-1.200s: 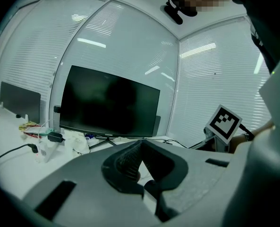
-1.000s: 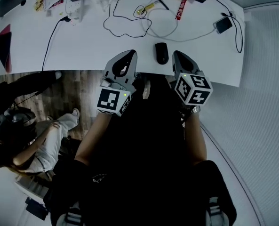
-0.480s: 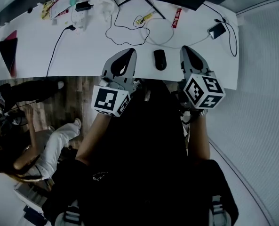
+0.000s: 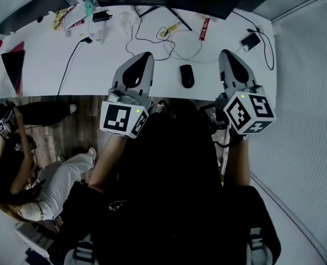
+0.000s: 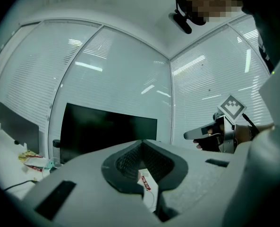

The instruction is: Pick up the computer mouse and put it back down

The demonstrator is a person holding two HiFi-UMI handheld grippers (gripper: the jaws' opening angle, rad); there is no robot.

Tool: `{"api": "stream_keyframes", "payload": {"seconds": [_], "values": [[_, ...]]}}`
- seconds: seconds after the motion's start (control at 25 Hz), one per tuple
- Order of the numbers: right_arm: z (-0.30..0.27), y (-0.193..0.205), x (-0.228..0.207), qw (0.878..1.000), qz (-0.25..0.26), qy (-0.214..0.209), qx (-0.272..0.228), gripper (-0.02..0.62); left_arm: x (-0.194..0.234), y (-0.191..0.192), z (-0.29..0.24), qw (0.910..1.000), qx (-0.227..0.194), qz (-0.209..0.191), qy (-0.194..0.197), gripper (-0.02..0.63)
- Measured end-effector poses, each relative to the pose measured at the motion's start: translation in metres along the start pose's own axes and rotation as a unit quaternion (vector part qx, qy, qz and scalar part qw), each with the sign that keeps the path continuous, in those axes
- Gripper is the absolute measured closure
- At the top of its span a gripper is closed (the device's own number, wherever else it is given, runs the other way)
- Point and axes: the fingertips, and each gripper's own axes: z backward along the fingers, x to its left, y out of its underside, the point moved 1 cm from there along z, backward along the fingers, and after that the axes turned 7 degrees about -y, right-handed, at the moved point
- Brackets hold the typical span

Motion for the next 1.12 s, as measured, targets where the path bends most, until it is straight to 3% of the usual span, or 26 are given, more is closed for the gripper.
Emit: {"api": "stream_keyframes", "payload": {"seconds": [0.36, 1.12], "values": [[0.010, -0.031, 0.026, 0.998, 0.038, -0.023, -0.041, 0.597, 0.004, -0.023, 0.010, 0.9994, -0.027, -0.020, -0.001, 0.600], [0.010, -0.028, 0.034, 0.998, 0.049, -0.029, -0.035, 0.597, 0.002, -0.023, 0.011, 0.9995, -0.028, -0.016, 0.003, 0.600]]}}
